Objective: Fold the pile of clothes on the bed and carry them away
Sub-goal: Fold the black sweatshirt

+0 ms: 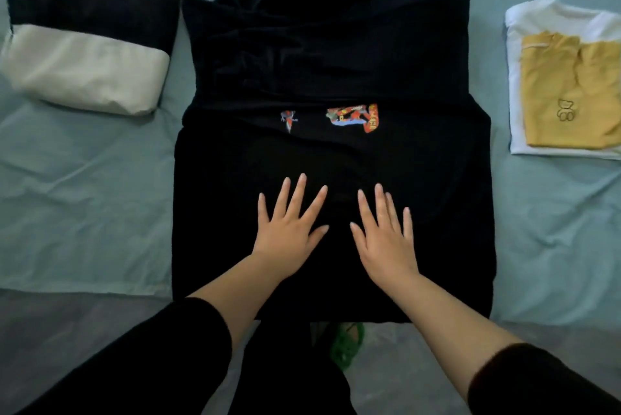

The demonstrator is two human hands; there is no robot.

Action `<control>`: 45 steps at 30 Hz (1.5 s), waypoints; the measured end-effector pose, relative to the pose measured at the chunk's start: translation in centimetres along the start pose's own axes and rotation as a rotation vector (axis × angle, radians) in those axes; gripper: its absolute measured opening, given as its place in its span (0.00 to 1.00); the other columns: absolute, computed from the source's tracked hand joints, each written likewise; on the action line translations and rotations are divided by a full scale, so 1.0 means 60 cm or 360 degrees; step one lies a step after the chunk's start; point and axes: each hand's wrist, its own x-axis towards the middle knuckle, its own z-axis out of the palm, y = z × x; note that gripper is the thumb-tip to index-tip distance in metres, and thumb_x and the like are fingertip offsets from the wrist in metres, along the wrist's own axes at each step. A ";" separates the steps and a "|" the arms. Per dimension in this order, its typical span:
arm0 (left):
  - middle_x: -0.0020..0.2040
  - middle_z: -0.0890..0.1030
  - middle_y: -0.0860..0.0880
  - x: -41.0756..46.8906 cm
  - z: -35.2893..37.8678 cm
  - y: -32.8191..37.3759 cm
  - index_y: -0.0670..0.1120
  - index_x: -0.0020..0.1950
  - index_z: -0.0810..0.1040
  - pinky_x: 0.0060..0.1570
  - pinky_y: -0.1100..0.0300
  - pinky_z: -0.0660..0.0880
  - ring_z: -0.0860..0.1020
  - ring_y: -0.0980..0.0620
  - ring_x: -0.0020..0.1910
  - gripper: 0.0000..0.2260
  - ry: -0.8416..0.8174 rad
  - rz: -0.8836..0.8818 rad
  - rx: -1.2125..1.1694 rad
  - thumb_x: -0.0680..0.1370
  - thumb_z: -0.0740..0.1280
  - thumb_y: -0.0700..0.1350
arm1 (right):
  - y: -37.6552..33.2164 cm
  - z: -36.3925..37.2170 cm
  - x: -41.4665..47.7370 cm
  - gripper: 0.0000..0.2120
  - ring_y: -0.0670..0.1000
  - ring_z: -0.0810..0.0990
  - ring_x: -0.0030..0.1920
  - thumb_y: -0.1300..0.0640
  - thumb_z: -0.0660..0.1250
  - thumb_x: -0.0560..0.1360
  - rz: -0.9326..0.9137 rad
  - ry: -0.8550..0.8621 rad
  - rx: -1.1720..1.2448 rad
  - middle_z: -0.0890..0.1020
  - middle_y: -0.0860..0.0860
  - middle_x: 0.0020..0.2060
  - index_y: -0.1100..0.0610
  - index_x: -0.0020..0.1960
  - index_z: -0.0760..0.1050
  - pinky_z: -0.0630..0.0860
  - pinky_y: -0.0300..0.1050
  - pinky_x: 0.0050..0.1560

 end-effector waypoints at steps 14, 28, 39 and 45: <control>0.77 0.31 0.50 -0.224 0.091 0.051 0.57 0.77 0.32 0.71 0.35 0.40 0.31 0.44 0.76 0.36 -0.0768 0.0163 0.0118 0.78 0.51 0.67 | 0.078 0.040 -0.196 0.27 0.47 0.49 0.78 0.46 0.58 0.80 -0.0102 -0.0289 0.0526 0.52 0.46 0.78 0.46 0.77 0.56 0.47 0.49 0.76; 0.80 0.47 0.49 -0.235 0.124 0.189 0.53 0.79 0.53 0.74 0.44 0.56 0.46 0.46 0.79 0.29 -0.0430 -0.0276 -0.0550 0.81 0.59 0.55 | 0.234 0.066 -0.233 0.15 0.51 0.82 0.51 0.59 0.71 0.74 0.1438 -0.0013 0.2723 0.82 0.54 0.56 0.56 0.60 0.74 0.76 0.44 0.52; 0.76 0.62 0.48 -0.234 0.116 0.196 0.49 0.72 0.67 0.64 0.54 0.69 0.67 0.51 0.70 0.20 -0.0243 -0.0465 -0.0892 0.80 0.62 0.49 | 0.127 0.077 -0.230 0.13 0.57 0.78 0.61 0.57 0.69 0.77 0.1583 -0.0159 0.3269 0.78 0.58 0.61 0.57 0.59 0.71 0.72 0.50 0.60; 0.70 0.72 0.42 -0.216 0.118 0.214 0.40 0.71 0.68 0.62 0.53 0.71 0.73 0.46 0.67 0.29 -0.0823 -0.1654 -0.3005 0.78 0.67 0.57 | 0.138 0.078 -0.238 0.09 0.58 0.79 0.56 0.60 0.65 0.79 0.1713 0.0045 0.3534 0.77 0.60 0.60 0.59 0.58 0.71 0.77 0.52 0.53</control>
